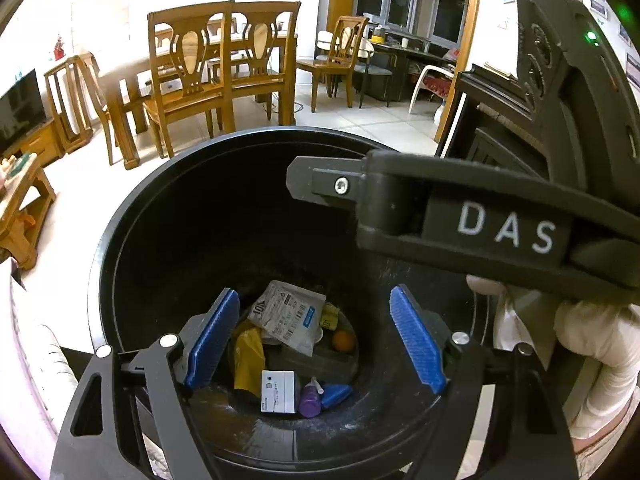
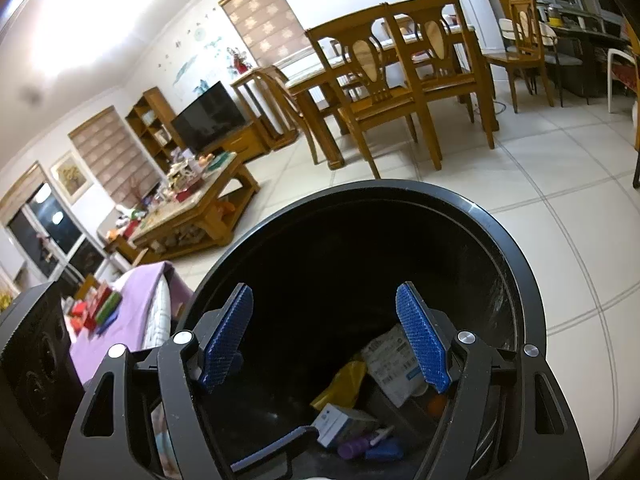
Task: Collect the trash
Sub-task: 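Move both tools back over the table toward the red milk boxes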
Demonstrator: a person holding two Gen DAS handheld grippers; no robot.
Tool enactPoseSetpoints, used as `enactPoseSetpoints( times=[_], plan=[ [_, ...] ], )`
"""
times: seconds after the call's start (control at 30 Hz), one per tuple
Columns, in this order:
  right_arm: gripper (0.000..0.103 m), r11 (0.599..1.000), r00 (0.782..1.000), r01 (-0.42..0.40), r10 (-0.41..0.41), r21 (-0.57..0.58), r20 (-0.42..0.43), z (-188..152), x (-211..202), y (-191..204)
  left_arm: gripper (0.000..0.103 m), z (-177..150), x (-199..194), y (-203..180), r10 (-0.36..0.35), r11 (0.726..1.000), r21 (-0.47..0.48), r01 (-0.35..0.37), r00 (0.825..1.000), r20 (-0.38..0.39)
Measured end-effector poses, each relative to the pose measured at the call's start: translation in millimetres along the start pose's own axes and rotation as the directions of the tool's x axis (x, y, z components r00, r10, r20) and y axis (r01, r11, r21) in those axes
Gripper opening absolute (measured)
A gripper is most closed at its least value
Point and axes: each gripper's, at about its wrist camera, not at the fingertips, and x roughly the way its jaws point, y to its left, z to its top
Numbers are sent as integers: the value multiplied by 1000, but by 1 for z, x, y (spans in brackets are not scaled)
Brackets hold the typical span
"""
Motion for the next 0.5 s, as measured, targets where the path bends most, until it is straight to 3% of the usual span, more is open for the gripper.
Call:
enactPoseSetpoints(
  times=[0.1,0.43,0.5],
  plan=[
    [79,1000,1000,-2,2,5,1,0,0,0,79,0,1,0,3,1000,0,-3,1000,0],
    [79,1000,1000,-1,1,15,7,-4,-2,0,80,1,1,3,2,1000,-7,-2,1000,4],
    [79,1000,1000,0,-1,16,12,-5,-4,1,85,2,0,6,4,1000,-17,-4,1000,13]
  ],
)
